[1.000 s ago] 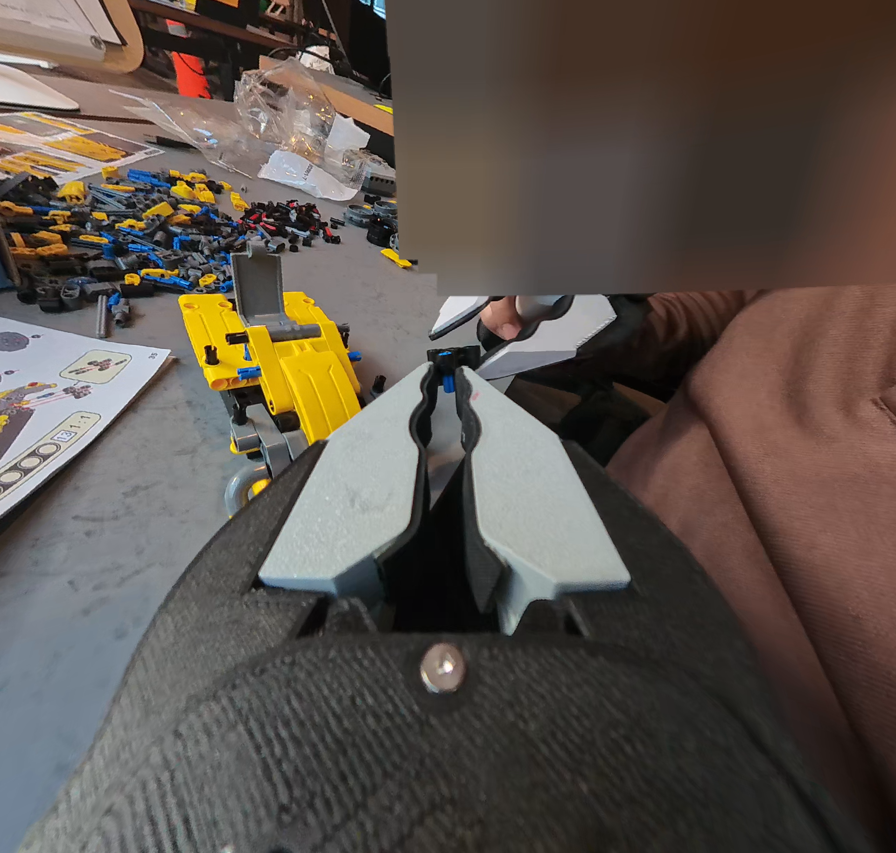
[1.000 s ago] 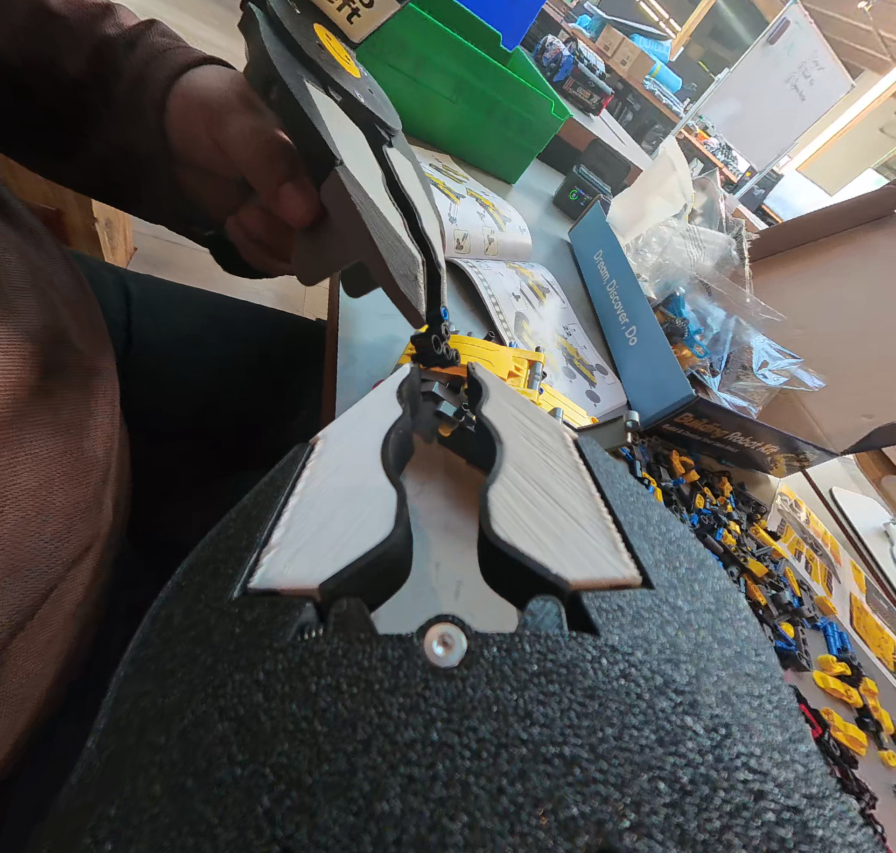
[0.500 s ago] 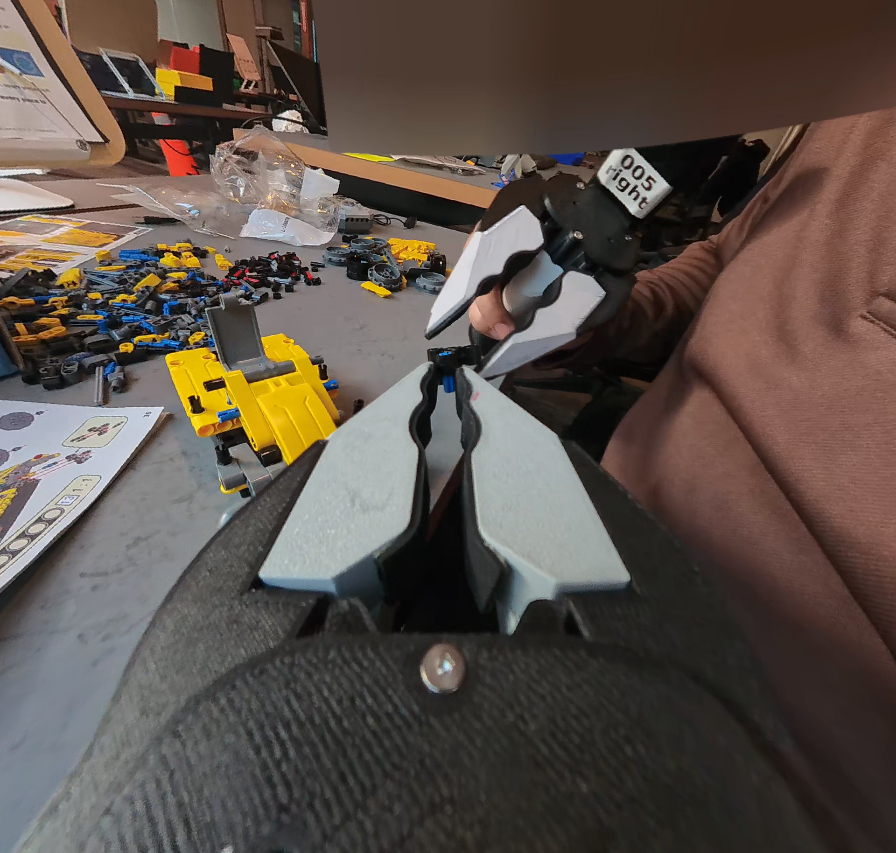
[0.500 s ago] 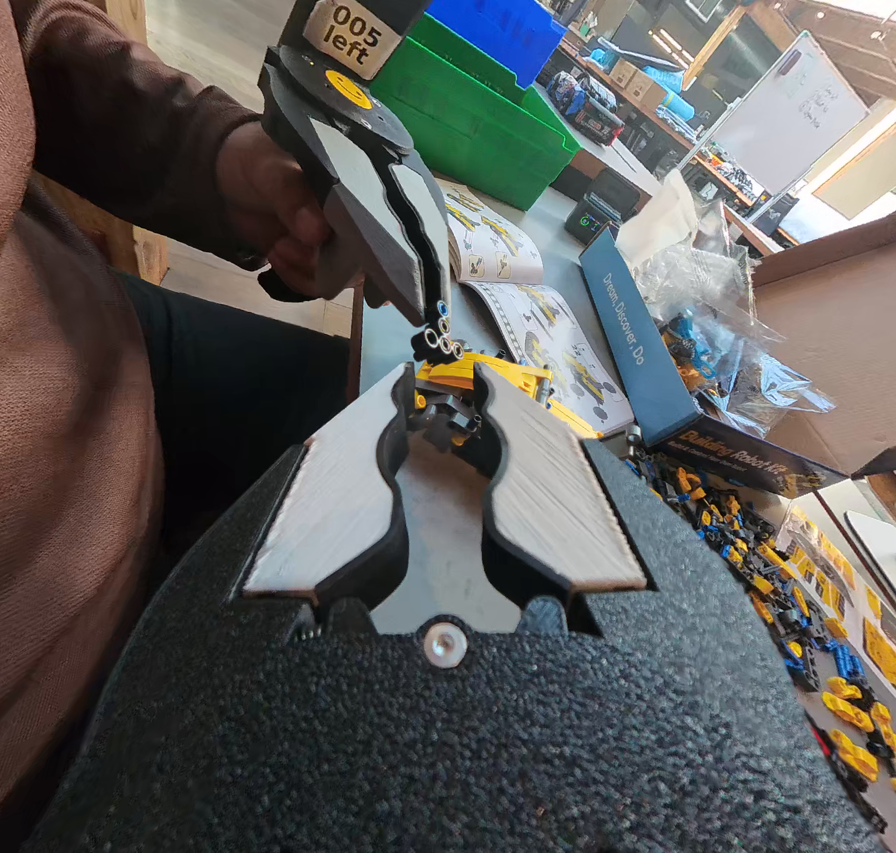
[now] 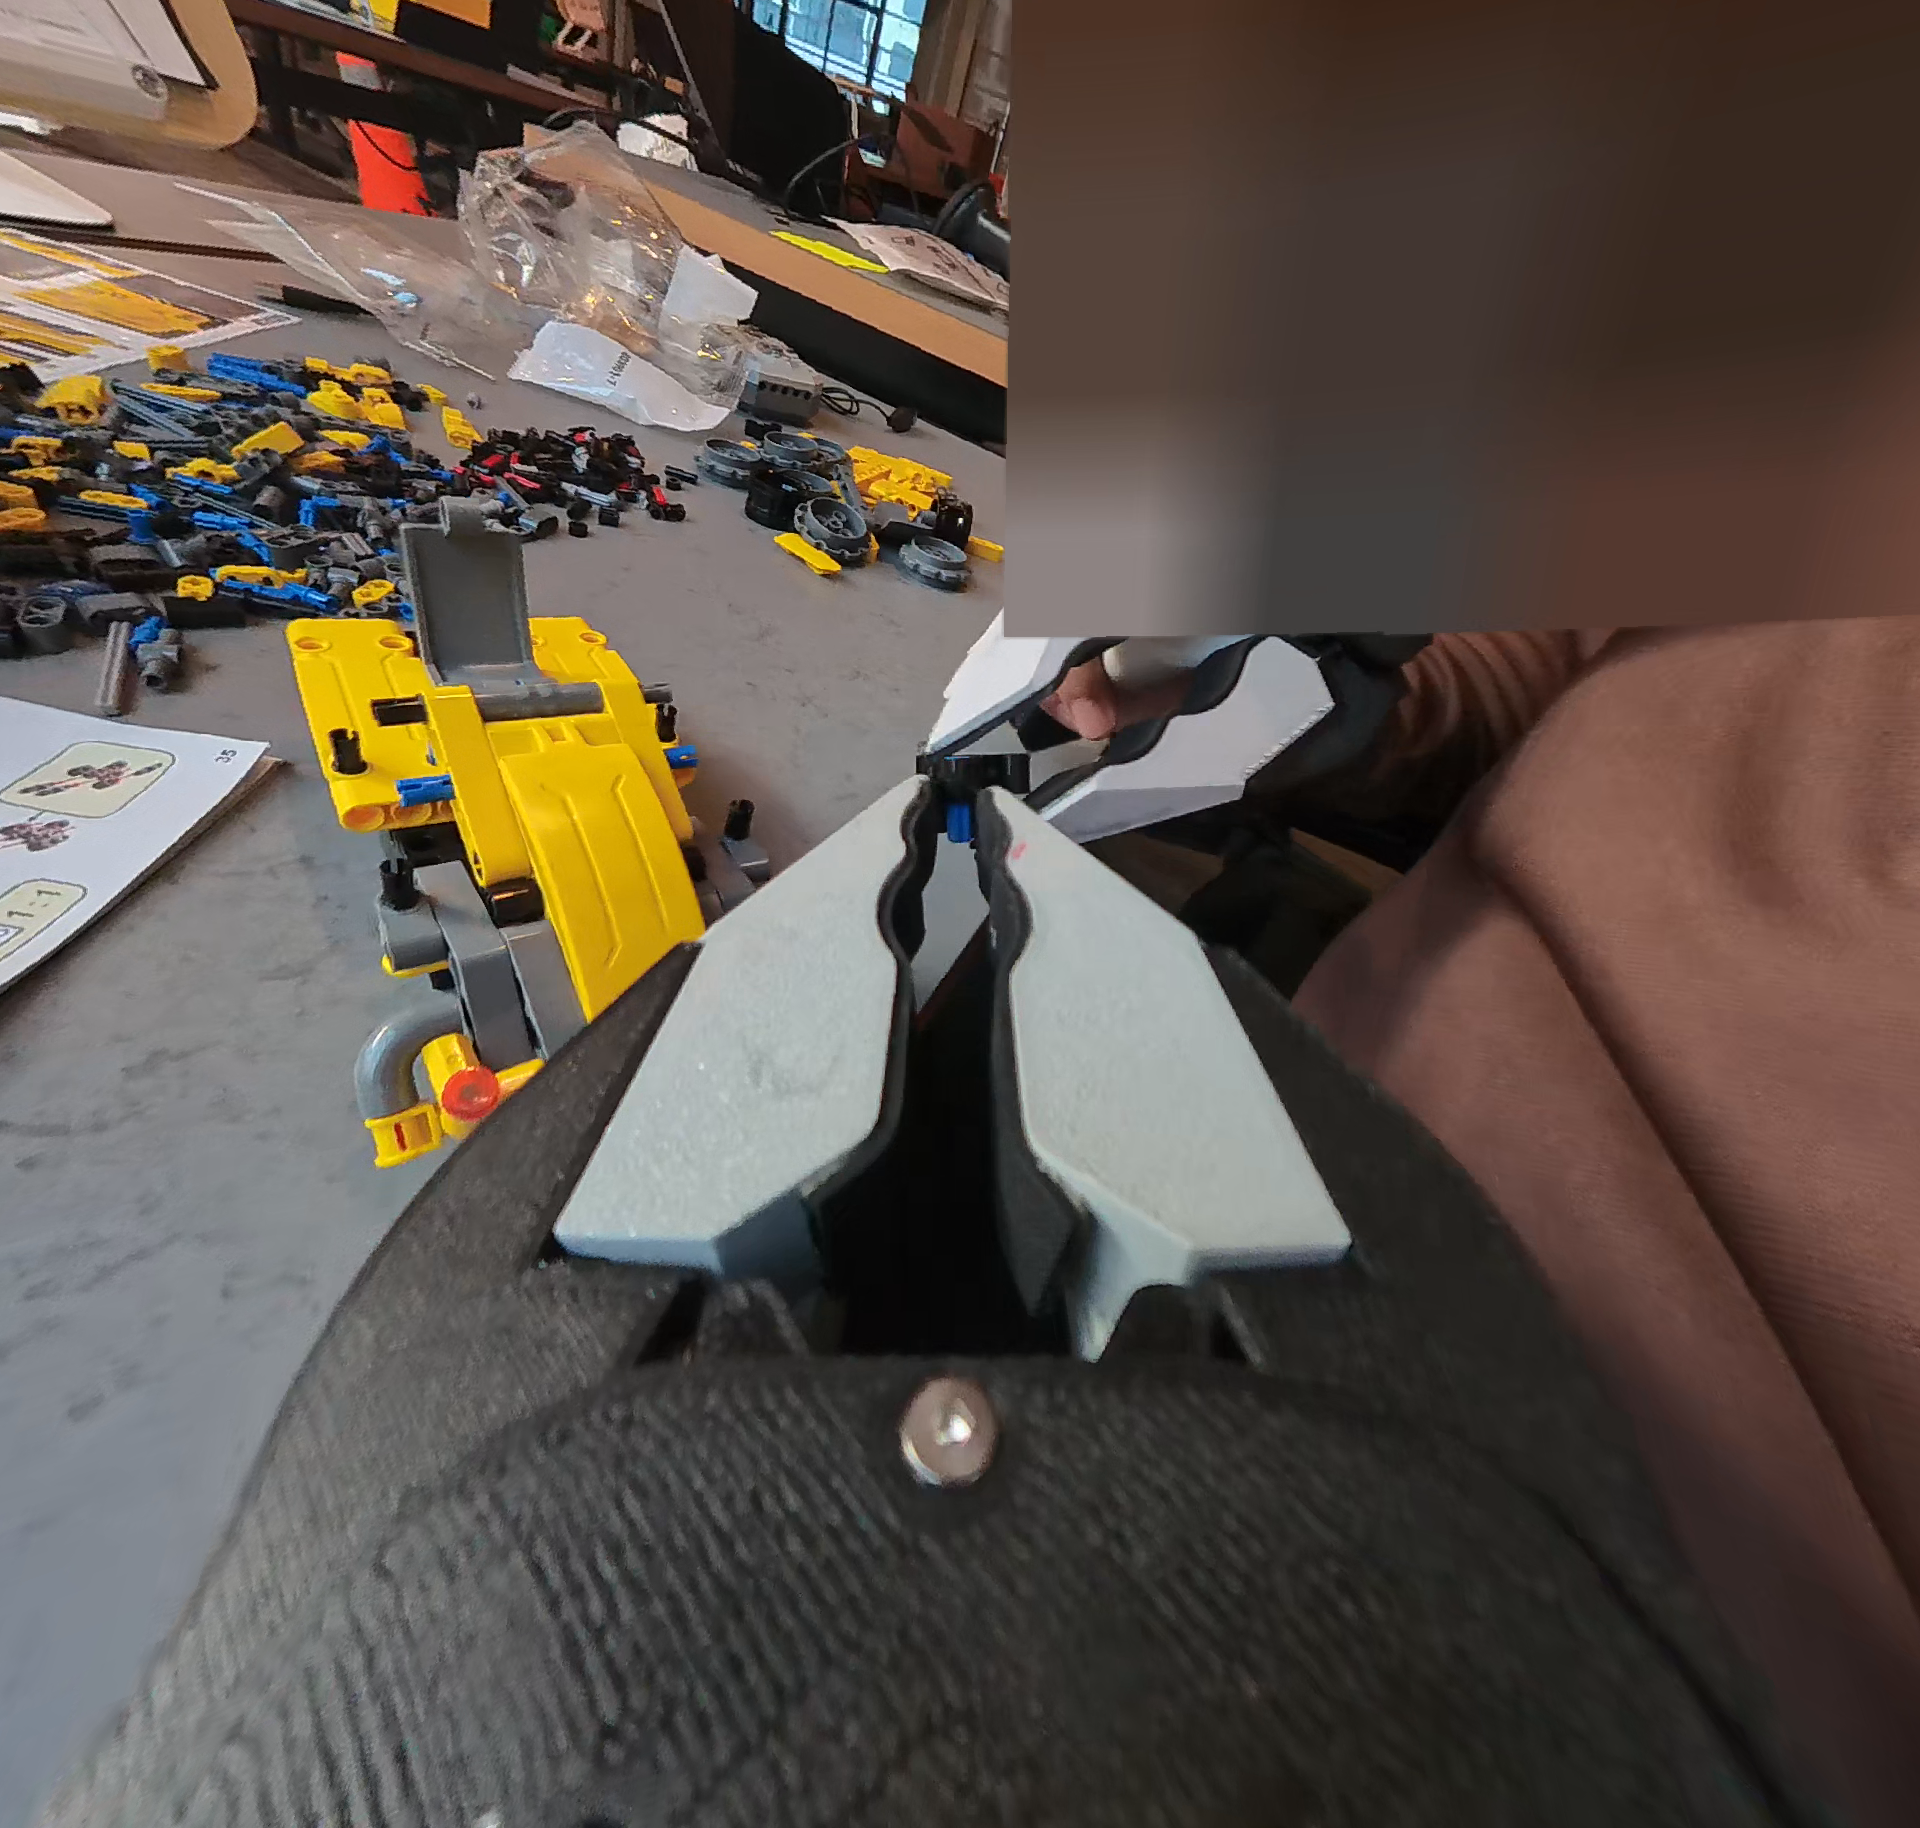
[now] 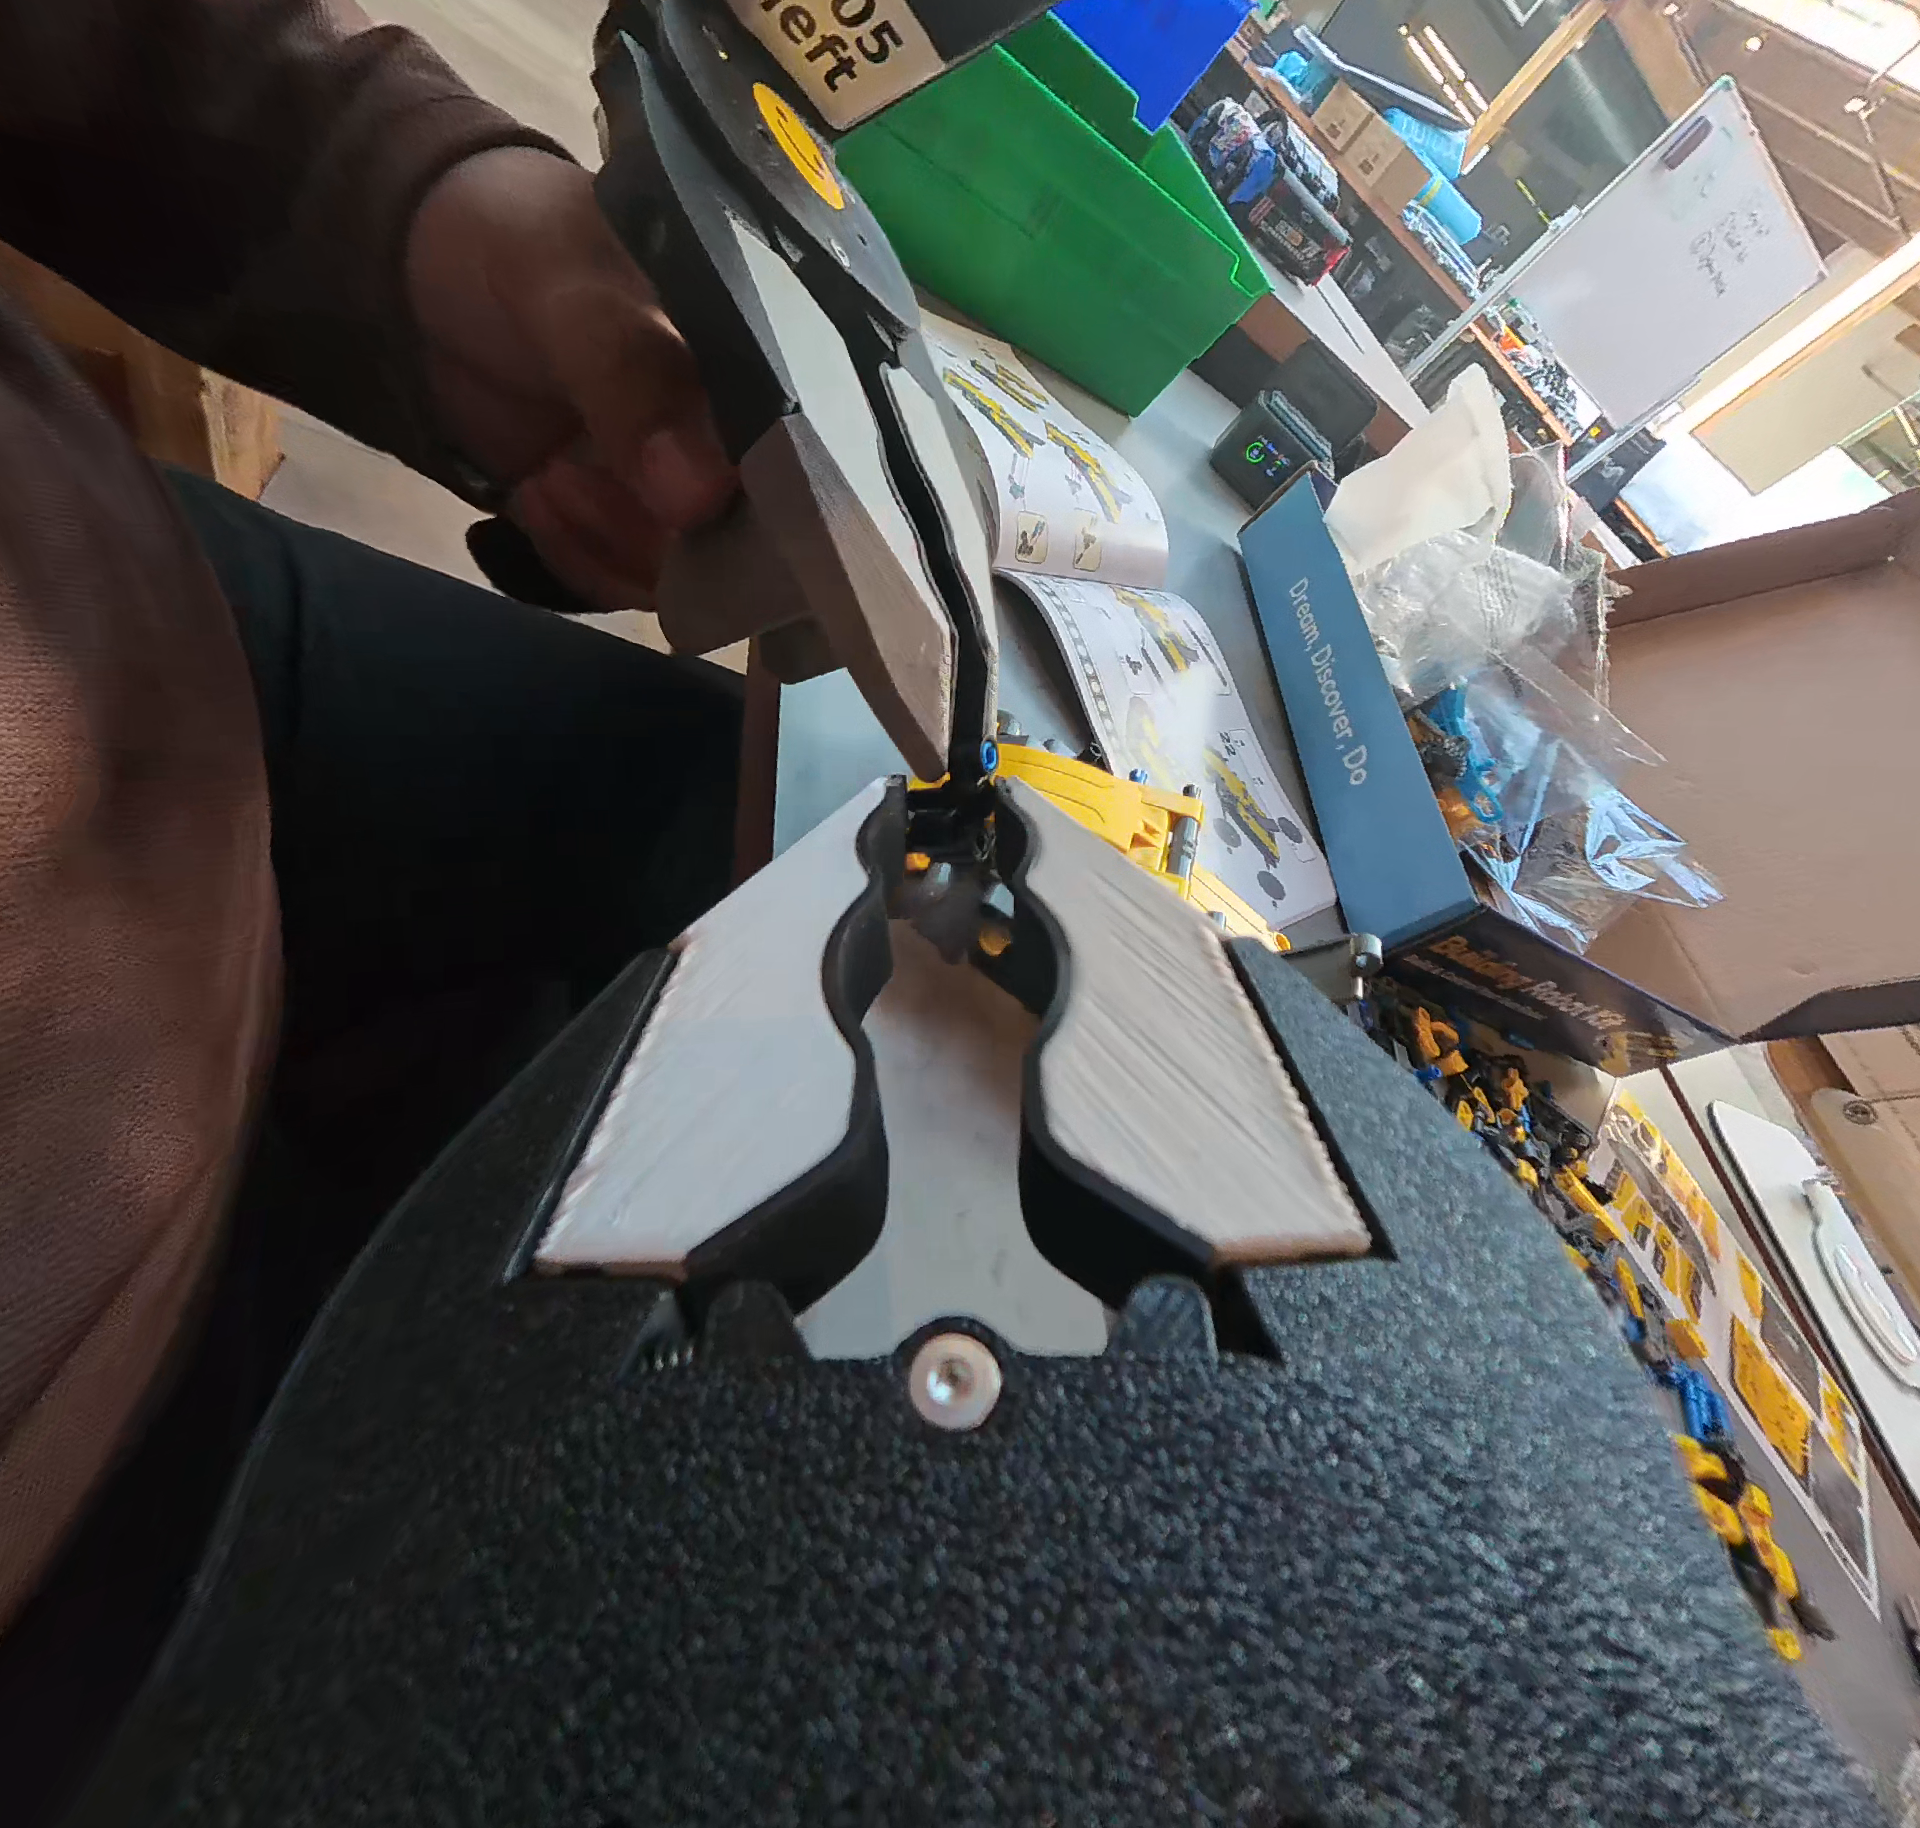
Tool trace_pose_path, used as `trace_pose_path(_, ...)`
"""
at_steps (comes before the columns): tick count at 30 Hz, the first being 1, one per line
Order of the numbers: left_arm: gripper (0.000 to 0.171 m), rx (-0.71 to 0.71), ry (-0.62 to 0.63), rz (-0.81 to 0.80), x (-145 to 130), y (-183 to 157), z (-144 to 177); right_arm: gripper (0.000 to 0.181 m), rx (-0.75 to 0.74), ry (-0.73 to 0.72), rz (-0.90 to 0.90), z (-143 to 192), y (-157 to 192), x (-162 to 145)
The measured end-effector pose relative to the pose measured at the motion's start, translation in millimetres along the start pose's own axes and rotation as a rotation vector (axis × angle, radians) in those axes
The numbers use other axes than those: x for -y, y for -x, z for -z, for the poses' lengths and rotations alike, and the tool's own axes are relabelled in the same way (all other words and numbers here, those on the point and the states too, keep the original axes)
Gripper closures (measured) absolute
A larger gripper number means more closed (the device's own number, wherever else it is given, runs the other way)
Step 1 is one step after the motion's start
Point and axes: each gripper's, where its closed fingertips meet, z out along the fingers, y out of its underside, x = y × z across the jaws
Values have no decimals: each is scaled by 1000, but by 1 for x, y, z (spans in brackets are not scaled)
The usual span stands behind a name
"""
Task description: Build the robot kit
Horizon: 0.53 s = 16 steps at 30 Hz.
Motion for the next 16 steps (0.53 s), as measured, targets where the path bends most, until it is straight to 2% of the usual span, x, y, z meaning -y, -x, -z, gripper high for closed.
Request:
trace_pose_path(9, 167, 40, -53, 23, 5, 15, 11, 169, 0, -9, -123, -17, -7, 3)
trace_pose_path(16, 167, 51, -27, -32, 1, 20, 16, 169, 60, -11, -214, -25, -4, -1)
